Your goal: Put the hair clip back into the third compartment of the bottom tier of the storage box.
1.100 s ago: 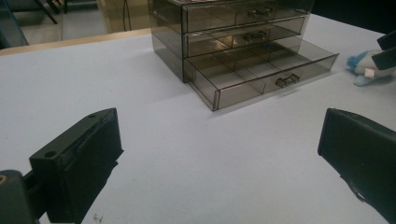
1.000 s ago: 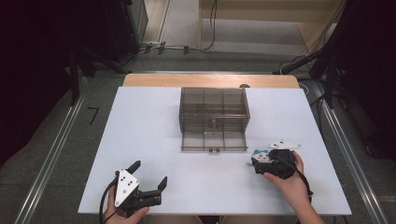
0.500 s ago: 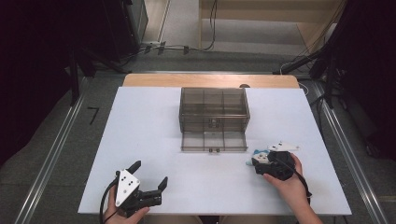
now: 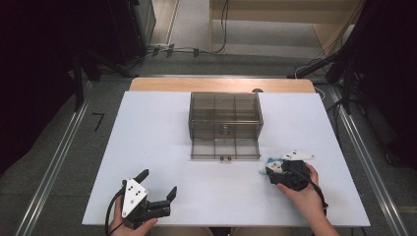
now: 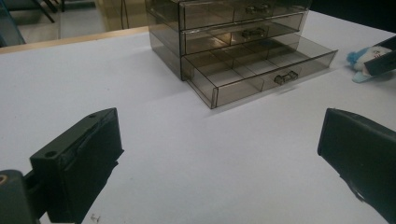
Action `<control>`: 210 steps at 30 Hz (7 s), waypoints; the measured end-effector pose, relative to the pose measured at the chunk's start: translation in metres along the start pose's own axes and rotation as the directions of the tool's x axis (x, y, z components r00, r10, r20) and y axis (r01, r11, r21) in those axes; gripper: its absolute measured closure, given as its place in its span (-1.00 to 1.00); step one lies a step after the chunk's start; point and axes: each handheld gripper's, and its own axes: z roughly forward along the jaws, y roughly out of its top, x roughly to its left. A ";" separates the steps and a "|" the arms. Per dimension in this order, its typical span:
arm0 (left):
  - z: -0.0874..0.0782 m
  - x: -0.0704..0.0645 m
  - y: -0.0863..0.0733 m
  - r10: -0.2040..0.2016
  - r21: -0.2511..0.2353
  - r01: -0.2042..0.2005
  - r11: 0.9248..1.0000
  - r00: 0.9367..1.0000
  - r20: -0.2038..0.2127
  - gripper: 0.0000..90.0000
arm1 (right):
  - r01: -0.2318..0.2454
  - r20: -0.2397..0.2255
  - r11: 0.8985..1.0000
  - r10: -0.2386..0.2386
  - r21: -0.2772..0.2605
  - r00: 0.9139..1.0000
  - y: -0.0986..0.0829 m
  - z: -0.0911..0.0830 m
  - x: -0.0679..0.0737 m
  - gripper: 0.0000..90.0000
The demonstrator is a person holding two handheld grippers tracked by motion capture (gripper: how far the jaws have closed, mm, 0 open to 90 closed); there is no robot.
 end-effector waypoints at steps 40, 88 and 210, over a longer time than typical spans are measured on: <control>0.001 0.000 -0.001 0.000 0.005 0.000 1.000 1.000 0.004 -1.00 | -0.022 0.004 0.999 0.022 -0.038 1.000 -0.001 -0.006 0.002 -0.26; 0.002 -0.001 -0.001 0.001 0.008 -0.001 1.000 1.000 0.007 -1.00 | -0.008 0.012 0.972 0.011 -0.235 1.000 0.008 -0.039 0.011 -0.24; 0.000 0.012 -0.005 0.002 0.046 0.000 0.999 1.000 -0.026 -1.00 | -0.016 -0.027 0.996 0.013 -0.089 1.000 0.080 0.032 0.059 -0.28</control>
